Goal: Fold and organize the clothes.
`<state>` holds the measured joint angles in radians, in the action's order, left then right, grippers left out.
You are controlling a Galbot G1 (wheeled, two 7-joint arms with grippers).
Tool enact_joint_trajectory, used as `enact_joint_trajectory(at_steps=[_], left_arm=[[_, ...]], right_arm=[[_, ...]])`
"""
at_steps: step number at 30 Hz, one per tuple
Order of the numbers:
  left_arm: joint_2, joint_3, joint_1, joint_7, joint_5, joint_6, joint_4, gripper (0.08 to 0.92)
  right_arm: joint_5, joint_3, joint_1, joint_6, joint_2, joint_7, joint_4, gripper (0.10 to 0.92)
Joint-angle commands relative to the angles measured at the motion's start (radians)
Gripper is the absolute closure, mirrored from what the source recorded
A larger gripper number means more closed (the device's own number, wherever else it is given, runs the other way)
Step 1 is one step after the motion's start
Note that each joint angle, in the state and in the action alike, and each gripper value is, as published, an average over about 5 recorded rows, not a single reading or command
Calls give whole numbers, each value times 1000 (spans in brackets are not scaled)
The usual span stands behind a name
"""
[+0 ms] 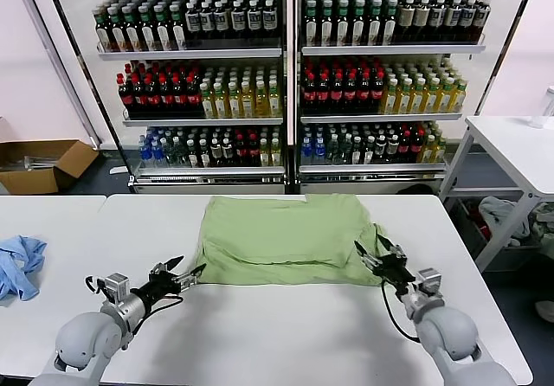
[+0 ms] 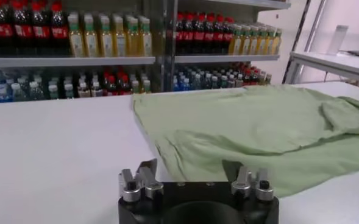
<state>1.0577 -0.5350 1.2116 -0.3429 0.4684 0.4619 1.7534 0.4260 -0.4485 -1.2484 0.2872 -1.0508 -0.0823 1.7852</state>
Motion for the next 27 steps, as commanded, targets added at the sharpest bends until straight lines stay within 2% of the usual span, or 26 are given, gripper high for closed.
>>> enact_joint_trajectory(at_steps=[1, 3, 6, 9, 23, 27], left_arm=[[18, 23, 8, 20, -10, 0, -15, 201], [17, 27, 4, 21, -8, 0, -23, 183], [16, 31, 0, 20, -5, -2, -33, 182], [14, 32, -1, 19, -1, -4, -38, 225], [0, 22, 21, 15, 13, -5, -21, 629], [-2, 7, 60, 19, 13, 4, 19, 741]], right_arm=[[-38, -57, -139, 63, 7, 31, 61, 213], [-39, -51, -142, 68, 2, 29, 61, 234], [-41, -40, -139, 66, -2, 23, 60, 311], [-43, -36, -133, 55, -5, 20, 60, 398], [-35, -36, -126, 24, -3, 14, 71, 805], [-21, -42, -150, 26, 2, 18, 108, 891]])
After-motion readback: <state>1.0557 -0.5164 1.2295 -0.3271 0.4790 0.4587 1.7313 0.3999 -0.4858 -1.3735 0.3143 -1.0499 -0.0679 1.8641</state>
